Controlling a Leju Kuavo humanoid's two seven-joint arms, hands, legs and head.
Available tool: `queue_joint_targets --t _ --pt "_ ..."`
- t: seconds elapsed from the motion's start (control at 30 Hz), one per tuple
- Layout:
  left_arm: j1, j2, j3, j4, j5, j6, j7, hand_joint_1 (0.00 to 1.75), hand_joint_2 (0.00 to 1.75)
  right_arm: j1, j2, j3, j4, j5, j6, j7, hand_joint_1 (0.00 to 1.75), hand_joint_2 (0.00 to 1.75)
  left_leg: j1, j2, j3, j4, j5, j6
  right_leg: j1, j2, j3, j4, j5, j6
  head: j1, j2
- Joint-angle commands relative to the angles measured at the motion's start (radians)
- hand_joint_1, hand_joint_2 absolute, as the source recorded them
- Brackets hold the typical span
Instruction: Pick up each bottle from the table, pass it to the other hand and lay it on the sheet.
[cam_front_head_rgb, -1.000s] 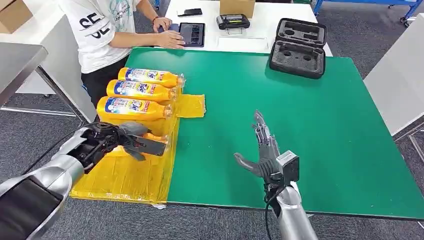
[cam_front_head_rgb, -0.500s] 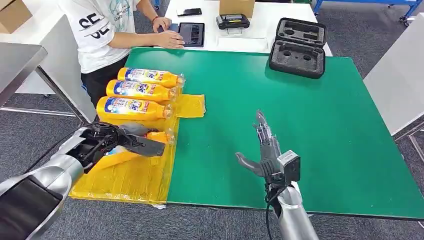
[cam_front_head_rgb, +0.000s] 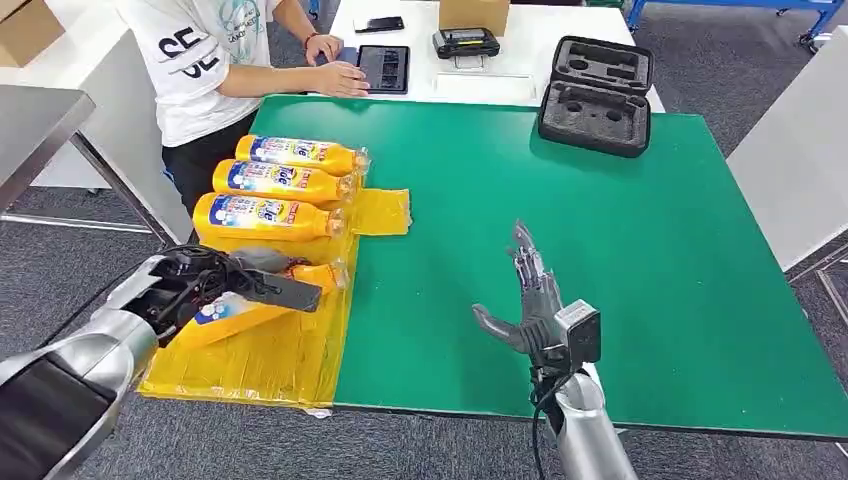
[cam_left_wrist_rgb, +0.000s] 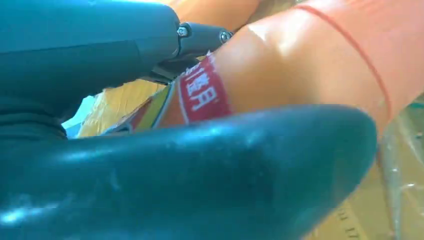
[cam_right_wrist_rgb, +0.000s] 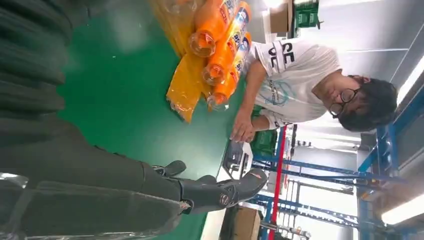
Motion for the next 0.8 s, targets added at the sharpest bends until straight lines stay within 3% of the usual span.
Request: queue_joint_targets --t 0.03,0.37,0.5,0.7,0.8 --pt "-0.016 0.060 -0.039 -0.068 0.063 -0.048 -0.074 0.00 0.00 -0.019 -0.014 -0.027 0.072 0.001 -0.022 0.031 0.00 1.75 0.001 0.002 0.004 -0.001 -0.001 -0.001 0.001 0.002 0.003 -0.001 -0.001 -0.001 0.000 0.000" --pt "-0.053 0.156 -0.065 -0.276 0.323 -0.234 -0.127 0.00 0.00 -0.018 -0.033 -0.024 0.068 -0.032 -0.016 0.059 0.00 1.75 0.002 0.001 0.002 0.002 -0.002 -0.002 0.002 0.001 0.002 0.001 -0.002 -0.002 0.000 0.000" --pt "-0.057 0.138 -0.075 -0.281 0.382 -0.226 -0.113 0.00 0.00 -0.015 -0.036 -0.025 0.075 -0.036 -0.020 0.064 0.00 1.75 0.002 0.000 0.002 0.001 -0.001 -0.001 0.002 0.000 0.002 0.000 -0.001 -0.002 0.000 0.000" --pt "-0.036 0.092 -0.052 -0.248 0.427 -0.086 -0.081 0.00 0.00 0.045 -0.035 -0.032 0.012 -0.037 -0.021 0.070 0.00 1.75 0.001 -0.001 0.002 0.000 -0.001 -0.001 0.001 -0.001 0.003 -0.001 -0.001 -0.001 0.000 0.000" --pt "0.016 0.048 0.021 -0.245 0.467 0.078 -0.125 0.00 0.00 0.077 -0.033 -0.038 -0.028 -0.031 -0.017 0.078 0.00 1.75 0.001 -0.002 0.003 -0.001 -0.001 -0.001 0.001 -0.002 0.003 -0.001 -0.002 -0.001 0.000 0.000"
